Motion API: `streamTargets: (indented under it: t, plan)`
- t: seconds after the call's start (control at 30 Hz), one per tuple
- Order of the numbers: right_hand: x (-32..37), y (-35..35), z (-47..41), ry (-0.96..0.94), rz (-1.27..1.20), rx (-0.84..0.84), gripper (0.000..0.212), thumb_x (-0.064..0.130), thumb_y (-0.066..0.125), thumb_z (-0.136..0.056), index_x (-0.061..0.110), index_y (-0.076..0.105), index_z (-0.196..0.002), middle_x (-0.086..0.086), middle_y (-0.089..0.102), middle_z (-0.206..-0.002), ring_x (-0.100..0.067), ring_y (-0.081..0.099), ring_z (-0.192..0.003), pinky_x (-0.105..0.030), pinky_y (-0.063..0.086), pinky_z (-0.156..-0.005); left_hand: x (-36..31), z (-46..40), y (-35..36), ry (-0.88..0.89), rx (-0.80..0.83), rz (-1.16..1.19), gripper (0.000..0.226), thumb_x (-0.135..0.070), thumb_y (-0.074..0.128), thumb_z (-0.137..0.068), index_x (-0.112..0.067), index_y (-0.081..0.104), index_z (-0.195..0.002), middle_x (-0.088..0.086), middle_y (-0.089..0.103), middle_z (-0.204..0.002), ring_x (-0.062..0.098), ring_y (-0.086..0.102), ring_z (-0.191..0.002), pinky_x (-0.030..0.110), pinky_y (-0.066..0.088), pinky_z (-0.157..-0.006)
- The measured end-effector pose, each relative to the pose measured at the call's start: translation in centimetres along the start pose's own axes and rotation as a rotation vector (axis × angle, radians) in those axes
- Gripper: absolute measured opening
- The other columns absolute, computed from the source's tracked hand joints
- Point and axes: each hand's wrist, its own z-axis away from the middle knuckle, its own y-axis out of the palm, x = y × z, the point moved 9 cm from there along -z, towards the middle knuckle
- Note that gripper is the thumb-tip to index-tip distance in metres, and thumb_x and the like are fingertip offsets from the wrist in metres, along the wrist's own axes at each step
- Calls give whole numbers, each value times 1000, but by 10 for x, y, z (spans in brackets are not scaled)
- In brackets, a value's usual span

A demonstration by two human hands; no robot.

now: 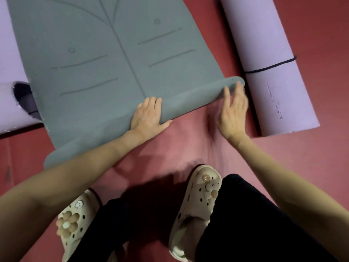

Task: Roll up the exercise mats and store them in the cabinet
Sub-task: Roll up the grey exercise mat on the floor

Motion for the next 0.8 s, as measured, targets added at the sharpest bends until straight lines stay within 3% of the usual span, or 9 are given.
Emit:
streamTargets:
  t: [0.07,0.13,0.2,0.3,0.4,0.53,0.67,0.8]
  plan:
    - [43,-3,12,-213,-115,-24,80,2,49,-65,-4,34,-143,-36,25,-148,-45,26,-139,-51,25,-112,5,4,-5,34,-18,47,75,-57,44,-88,3,44,-133,19,50,-119,34,48,-108,45,42,-93]
    - [71,0,20,-366,-171,32,75,5,51,-70,-1,38,-143,-32,29,-149,-42,28,-140,-49,26,-113,11,12,-8,48,-26,113,74,-50,37,-89,6,39,-138,22,45,-130,36,45,-116,44,41,-101]
    - [81,6,21,-429,-178,67,69,10,54,-75,4,42,-143,-30,31,-149,-42,30,-138,-49,27,-112,13,23,-11,83,-38,149,68,-40,38,-90,7,36,-140,25,39,-138,37,42,-124,44,37,-108]
    - [85,0,13,-442,-163,-12,57,17,56,-86,9,46,-141,-28,42,-140,-41,38,-126,-51,31,-107,14,40,-14,160,-79,160,57,-24,43,-91,7,38,-139,27,37,-142,39,38,-130,44,32,-113]
    - [98,-6,6,-513,-192,-87,40,18,59,-92,2,55,-128,-24,50,-135,-39,42,-125,-49,34,-106,16,55,-23,212,-224,102,41,-12,51,-92,8,51,-127,29,46,-134,41,45,-122,47,37,-107]
    - [105,7,-5,-484,-224,25,35,10,64,-86,-1,55,-118,-20,55,-130,-38,49,-123,-44,35,-103,35,77,-34,82,-340,55,30,-18,57,-92,2,59,-115,21,55,-114,31,47,-103,45,43,-88]
    - [103,8,1,-474,-220,29,33,15,54,-91,5,58,-122,-17,58,-126,-39,51,-118,-45,40,-97,54,100,-30,-79,-245,89,31,-18,60,-91,1,59,-115,20,55,-107,33,50,-95,46,47,-82]
    - [103,4,5,-505,-248,31,33,13,58,-87,4,60,-118,-17,58,-122,-37,50,-115,-45,39,-94,59,109,-31,-215,-156,86,32,-11,70,-84,3,60,-111,19,54,-103,35,52,-92,47,51,-79]
